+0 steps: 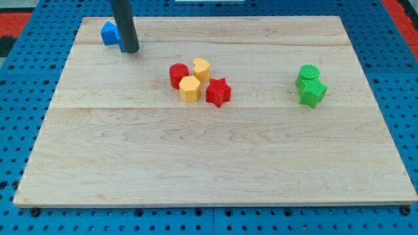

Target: Move yellow blocks into red circle

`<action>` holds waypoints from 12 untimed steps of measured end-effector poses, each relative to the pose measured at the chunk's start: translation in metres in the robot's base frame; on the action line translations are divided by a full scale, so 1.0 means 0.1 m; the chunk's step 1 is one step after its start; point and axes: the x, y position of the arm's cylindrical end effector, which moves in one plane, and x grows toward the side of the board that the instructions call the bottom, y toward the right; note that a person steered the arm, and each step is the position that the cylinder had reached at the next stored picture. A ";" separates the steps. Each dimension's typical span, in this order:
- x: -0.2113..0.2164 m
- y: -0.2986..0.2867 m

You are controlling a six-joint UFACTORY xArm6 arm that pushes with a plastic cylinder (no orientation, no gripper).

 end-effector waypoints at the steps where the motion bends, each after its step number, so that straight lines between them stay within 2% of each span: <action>1: -0.01 0.32; 2: -0.13 0.93; 3: -0.17 1.17; 6: -0.05 1.22; 8: 0.47 2.52; 9: 1.47 2.93; 10: 2.35 2.19; 11: 2.36 1.18; 12: 1.85 1.11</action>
